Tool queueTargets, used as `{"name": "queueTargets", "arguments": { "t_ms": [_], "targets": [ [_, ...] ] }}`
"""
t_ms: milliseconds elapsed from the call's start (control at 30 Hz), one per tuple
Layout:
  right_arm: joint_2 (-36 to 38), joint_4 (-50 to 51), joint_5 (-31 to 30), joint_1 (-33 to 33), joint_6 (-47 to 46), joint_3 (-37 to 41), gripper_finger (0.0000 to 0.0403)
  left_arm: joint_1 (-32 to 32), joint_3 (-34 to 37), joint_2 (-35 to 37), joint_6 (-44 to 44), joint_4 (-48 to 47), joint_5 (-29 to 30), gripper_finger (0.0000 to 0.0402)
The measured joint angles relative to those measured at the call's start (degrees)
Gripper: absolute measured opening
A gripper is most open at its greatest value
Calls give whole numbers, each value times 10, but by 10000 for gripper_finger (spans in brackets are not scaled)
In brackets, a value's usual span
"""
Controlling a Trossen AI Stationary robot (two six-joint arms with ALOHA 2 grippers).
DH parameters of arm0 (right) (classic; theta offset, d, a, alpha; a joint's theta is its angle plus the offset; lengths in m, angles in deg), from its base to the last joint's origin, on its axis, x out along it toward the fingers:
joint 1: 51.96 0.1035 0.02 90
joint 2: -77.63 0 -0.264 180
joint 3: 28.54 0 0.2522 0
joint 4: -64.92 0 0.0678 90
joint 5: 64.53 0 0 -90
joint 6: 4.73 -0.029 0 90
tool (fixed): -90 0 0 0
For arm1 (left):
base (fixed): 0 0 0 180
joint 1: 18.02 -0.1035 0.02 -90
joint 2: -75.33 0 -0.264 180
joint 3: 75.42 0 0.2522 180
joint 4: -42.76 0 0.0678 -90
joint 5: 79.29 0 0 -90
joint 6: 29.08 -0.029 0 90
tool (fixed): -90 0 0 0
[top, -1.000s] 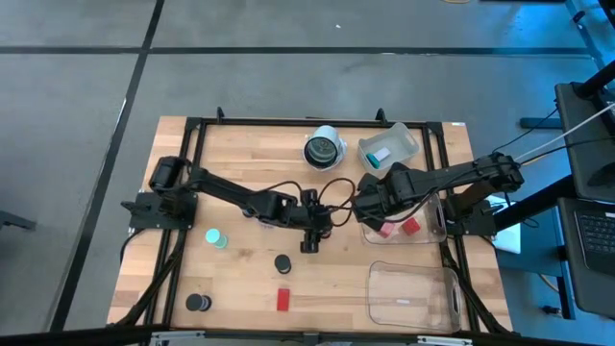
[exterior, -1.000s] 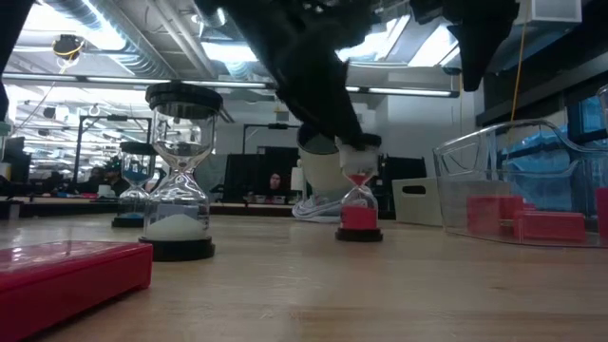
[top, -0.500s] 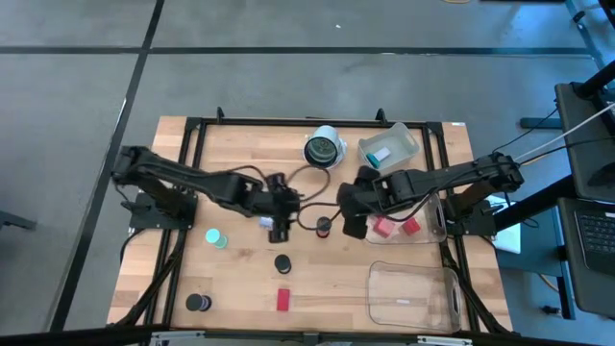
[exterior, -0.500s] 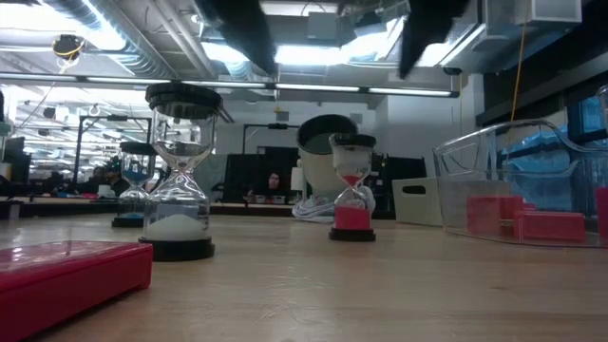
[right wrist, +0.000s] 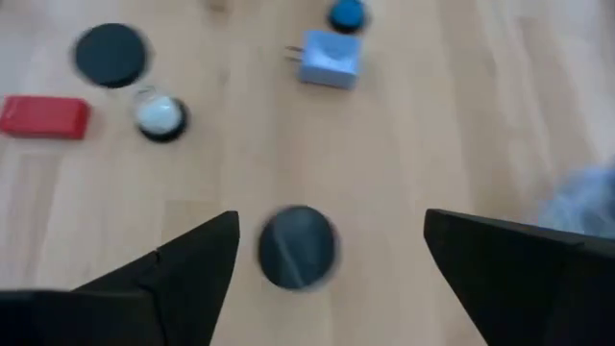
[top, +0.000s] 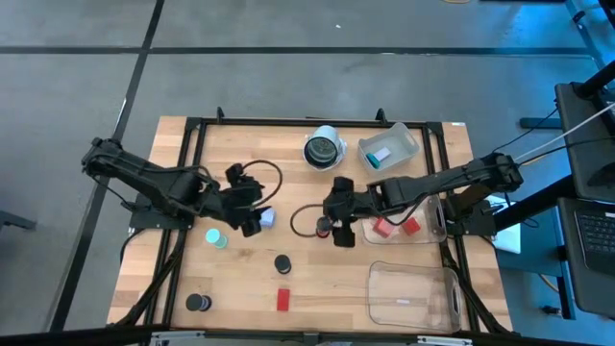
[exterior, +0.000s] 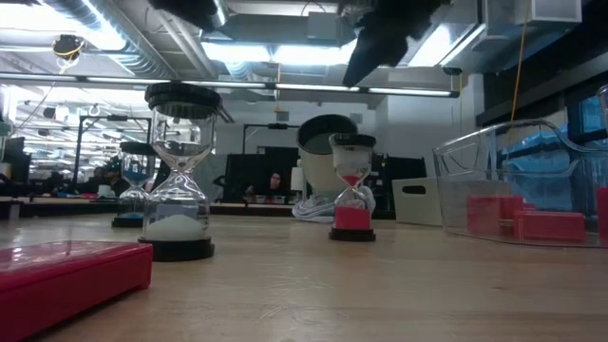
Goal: Pick & Place Office items
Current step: Put the red hourglass into the bottom transparent bin
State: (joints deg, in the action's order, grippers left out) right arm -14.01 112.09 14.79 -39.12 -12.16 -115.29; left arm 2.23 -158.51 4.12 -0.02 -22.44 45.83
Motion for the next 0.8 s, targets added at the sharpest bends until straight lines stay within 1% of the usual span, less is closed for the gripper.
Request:
{"name": "queueTargets", "arguments": {
  "t_ms": [100,233,267,367,533,600,800],
  "targets": [
    [-1,-65,24,0,31,44,340,9,25,16,21,0,16,265],
    [-1,-132,84,-3,36,78,341,12,50,26,43,0,29,265],
    [-1,-148,90,-3,36,87,341,12,55,27,47,0,30,265],
    [-1,-197,83,-4,36,119,341,12,65,27,49,2,34,265],
    [-3,-255,69,-12,23,158,341,12,78,28,61,2,57,265],
    [-6,-259,66,-14,21,163,341,12,81,28,62,2,59,265],
    [-48,-274,70,-17,21,163,341,11,84,28,64,2,60,265]
  ]
}}
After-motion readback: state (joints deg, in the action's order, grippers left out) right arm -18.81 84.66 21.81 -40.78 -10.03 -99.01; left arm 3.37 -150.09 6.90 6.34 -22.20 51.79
